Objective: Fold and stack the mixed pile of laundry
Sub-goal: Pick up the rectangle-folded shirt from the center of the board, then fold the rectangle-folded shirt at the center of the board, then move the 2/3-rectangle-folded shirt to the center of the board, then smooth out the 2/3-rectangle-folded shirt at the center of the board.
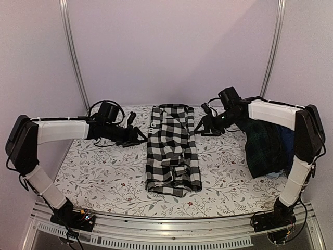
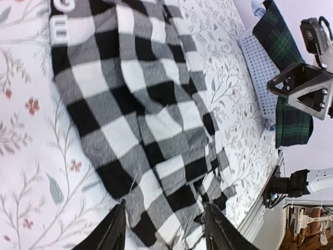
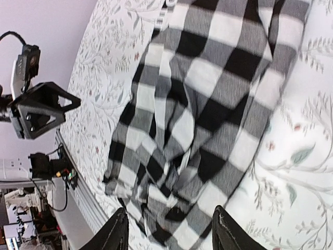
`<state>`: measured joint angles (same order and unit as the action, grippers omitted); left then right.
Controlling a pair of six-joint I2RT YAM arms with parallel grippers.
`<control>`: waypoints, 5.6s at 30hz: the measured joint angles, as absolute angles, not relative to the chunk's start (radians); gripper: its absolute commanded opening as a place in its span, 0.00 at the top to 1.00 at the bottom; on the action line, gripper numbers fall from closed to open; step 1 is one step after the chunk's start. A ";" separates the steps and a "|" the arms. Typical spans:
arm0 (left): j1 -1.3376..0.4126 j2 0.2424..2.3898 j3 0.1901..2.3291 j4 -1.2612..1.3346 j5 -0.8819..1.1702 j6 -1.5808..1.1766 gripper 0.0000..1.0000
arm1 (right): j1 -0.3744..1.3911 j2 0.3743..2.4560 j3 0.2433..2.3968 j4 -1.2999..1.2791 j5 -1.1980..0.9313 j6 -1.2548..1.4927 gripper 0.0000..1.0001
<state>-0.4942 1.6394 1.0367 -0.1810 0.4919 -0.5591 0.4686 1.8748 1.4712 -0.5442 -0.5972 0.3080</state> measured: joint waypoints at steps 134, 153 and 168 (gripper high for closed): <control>-0.337 2.120 1.227 0.060 0.791 -0.521 0.40 | 0.428 2.217 1.506 -0.215 -0.801 0.424 0.48; -0.472 1.787 0.753 0.138 0.868 -0.584 0.40 | 0.513 2.056 1.131 -0.282 -0.918 0.323 0.66; -0.488 1.541 0.783 -0.126 0.653 -0.512 0.12 | 0.548 1.814 1.178 -0.508 -0.797 0.186 0.55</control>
<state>-0.4877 1.5406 0.7826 -0.1257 0.6525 -0.5117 0.5476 1.8137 1.1778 -0.5083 -0.7971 0.1856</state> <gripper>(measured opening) 0.886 0.470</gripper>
